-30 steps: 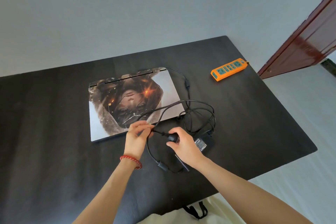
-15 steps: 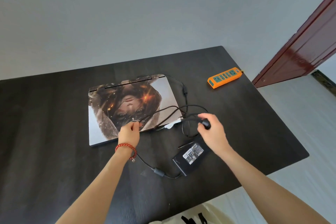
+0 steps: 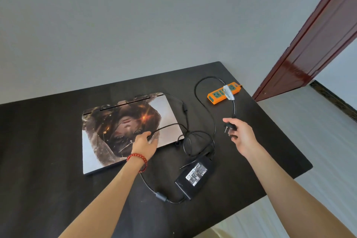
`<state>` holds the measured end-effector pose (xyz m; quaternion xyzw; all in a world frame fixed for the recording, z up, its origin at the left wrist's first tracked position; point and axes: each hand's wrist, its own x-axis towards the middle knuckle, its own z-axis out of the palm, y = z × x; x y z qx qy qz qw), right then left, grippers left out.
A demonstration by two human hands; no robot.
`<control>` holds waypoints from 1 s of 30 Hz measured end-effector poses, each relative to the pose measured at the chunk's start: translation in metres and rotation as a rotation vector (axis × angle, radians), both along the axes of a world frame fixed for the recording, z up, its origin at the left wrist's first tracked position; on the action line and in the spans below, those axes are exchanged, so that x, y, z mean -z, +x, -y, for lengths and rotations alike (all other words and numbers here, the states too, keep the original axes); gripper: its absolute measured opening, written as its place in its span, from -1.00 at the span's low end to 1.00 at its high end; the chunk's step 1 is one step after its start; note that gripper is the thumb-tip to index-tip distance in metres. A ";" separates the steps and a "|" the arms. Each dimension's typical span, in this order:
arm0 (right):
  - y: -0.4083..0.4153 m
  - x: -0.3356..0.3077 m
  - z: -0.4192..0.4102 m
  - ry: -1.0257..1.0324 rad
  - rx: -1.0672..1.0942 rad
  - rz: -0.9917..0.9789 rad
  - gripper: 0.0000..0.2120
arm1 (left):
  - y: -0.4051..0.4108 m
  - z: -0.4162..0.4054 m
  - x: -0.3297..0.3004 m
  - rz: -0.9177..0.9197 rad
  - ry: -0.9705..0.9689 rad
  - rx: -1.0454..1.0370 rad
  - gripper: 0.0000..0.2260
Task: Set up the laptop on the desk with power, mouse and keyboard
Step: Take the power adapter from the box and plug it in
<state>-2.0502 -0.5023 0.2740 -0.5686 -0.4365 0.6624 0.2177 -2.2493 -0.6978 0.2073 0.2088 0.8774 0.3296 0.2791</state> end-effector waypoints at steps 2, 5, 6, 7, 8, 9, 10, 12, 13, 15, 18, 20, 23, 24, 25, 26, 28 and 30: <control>0.001 0.000 -0.002 0.087 -0.046 0.065 -0.96 | 0.010 -0.017 -0.006 -0.111 -0.047 0.047 -0.62; 0.003 0.003 -0.007 0.196 -0.127 0.123 -0.94 | 0.022 -0.041 -0.015 -0.135 0.084 0.103 -0.61; 0.005 0.005 -0.011 0.196 -0.133 0.130 -0.93 | 0.026 -0.049 -0.016 -0.121 0.139 0.114 -0.61; 0.007 0.008 -0.015 0.189 -0.133 0.138 -0.93 | 0.029 -0.055 -0.018 -0.125 0.179 0.122 -0.61; 0.010 0.009 -0.022 0.188 -0.136 0.142 -0.94 | 0.032 -0.063 -0.020 -0.140 0.216 0.128 -0.60; 0.014 0.011 -0.029 0.210 -0.147 0.152 -0.95 | 0.035 -0.070 -0.022 -0.159 0.254 0.130 -0.57; 0.018 0.012 -0.038 0.255 -0.171 0.173 -0.95 | 0.036 -0.078 -0.025 -0.169 0.291 0.138 -0.53; 0.024 0.013 -0.063 0.378 -0.246 0.235 -0.86 | 0.036 -0.103 -0.032 -0.170 0.350 0.177 -0.40; 0.025 0.011 -0.079 0.421 -0.287 0.255 -0.84 | 0.032 -0.122 -0.037 -0.177 0.367 0.209 -0.34; 0.026 0.011 -0.114 0.443 -0.364 0.232 -0.86 | 0.028 -0.166 -0.046 -0.187 0.379 0.291 -0.26; 0.025 0.011 -0.159 0.419 -0.473 0.161 -0.90 | 0.026 -0.226 -0.059 -0.096 0.374 0.379 -0.39; 0.023 0.014 -0.197 0.371 -0.482 0.105 -0.91 | 0.027 -0.271 -0.060 0.020 0.356 0.344 -0.62; 0.012 0.027 -0.253 0.251 -0.415 0.067 -0.90 | 0.019 -0.319 -0.051 0.068 0.343 0.158 -0.70; 0.005 0.032 -0.272 0.193 -0.399 0.062 -0.90 | 0.015 -0.333 -0.045 0.036 0.322 0.112 -0.73; -0.001 0.035 -0.281 0.143 -0.385 0.052 -0.90 | 0.012 -0.337 -0.042 -0.011 0.296 0.093 -0.75; -0.008 0.041 -0.293 0.075 -0.396 0.042 -0.90 | 0.008 -0.344 -0.035 -0.042 0.266 0.073 -0.76; -0.021 0.052 -0.309 -0.082 -0.434 0.010 -0.86 | 0.001 -0.350 -0.022 -0.076 0.227 0.009 -0.76; -0.033 0.062 -0.321 -0.239 -0.448 -0.047 -0.84 | -0.006 -0.350 -0.009 -0.097 0.205 -0.081 -0.77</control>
